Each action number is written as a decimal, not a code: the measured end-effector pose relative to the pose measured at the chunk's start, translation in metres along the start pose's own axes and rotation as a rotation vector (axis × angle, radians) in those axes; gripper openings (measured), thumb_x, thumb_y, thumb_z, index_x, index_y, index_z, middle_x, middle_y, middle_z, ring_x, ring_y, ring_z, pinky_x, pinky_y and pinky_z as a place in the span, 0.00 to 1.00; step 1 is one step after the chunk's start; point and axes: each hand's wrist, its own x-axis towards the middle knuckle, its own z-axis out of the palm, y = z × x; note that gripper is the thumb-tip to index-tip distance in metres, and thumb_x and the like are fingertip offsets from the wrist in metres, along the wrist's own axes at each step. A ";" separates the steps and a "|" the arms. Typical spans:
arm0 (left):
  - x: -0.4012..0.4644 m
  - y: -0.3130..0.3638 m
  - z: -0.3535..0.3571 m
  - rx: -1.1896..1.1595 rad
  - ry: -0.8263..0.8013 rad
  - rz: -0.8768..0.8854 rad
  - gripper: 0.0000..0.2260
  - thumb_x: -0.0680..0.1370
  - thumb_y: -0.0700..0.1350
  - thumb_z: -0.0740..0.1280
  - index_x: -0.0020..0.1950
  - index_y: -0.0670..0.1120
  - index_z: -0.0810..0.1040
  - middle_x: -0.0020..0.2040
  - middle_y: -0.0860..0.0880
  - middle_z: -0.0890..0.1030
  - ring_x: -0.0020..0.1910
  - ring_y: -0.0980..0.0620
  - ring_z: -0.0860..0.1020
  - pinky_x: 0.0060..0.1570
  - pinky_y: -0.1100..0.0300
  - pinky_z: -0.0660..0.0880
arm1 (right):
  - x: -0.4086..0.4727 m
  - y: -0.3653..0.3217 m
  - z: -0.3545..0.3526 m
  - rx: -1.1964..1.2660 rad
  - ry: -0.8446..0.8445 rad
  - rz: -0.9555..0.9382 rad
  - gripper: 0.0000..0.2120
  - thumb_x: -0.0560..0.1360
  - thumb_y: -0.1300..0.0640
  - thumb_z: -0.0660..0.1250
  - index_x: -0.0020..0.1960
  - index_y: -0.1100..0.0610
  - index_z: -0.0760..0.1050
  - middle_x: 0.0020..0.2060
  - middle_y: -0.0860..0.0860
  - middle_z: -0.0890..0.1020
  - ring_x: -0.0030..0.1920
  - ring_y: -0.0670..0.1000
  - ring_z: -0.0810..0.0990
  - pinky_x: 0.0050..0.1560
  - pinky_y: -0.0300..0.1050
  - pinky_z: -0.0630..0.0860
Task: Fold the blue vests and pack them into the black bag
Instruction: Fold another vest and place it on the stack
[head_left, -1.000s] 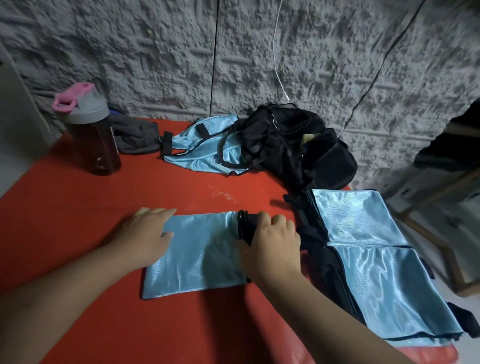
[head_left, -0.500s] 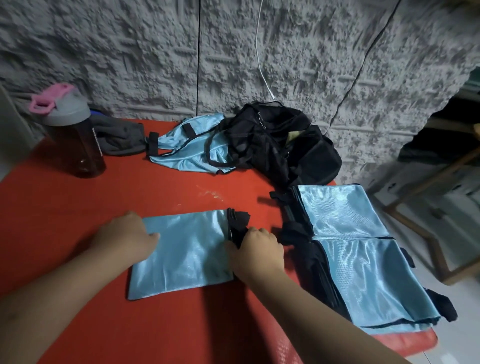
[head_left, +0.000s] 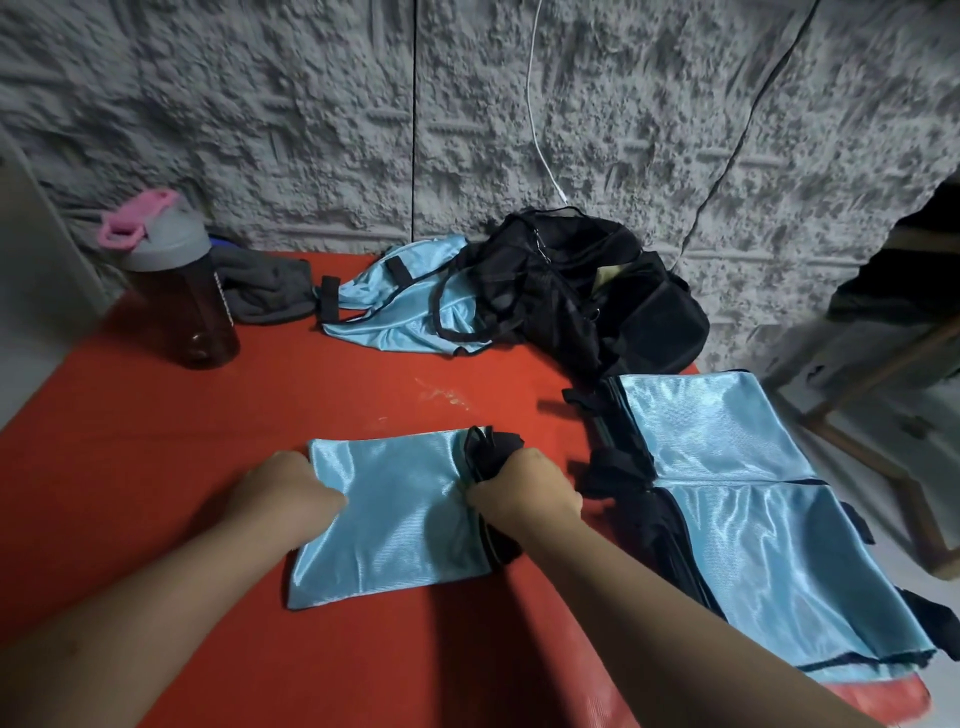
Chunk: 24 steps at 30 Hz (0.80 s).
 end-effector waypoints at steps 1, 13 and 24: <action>-0.001 0.000 -0.002 -0.031 -0.006 0.003 0.08 0.69 0.47 0.72 0.34 0.43 0.80 0.33 0.49 0.82 0.34 0.47 0.80 0.30 0.60 0.69 | 0.001 0.000 0.000 0.013 -0.003 -0.011 0.11 0.68 0.48 0.70 0.47 0.51 0.72 0.34 0.45 0.72 0.49 0.56 0.81 0.62 0.53 0.76; -0.005 -0.017 -0.014 -0.504 -0.207 0.058 0.31 0.72 0.31 0.69 0.61 0.63 0.66 0.43 0.37 0.81 0.40 0.40 0.82 0.35 0.49 0.81 | 0.017 0.007 0.008 0.297 -0.102 -0.140 0.12 0.70 0.53 0.75 0.51 0.56 0.81 0.45 0.52 0.84 0.48 0.55 0.84 0.45 0.46 0.78; -0.018 -0.020 -0.024 -0.539 -0.243 0.213 0.19 0.72 0.32 0.73 0.49 0.57 0.86 0.50 0.37 0.82 0.42 0.37 0.84 0.43 0.42 0.83 | 0.023 0.022 -0.004 0.561 -0.063 -0.276 0.18 0.67 0.62 0.76 0.56 0.54 0.82 0.43 0.52 0.87 0.44 0.53 0.86 0.50 0.55 0.84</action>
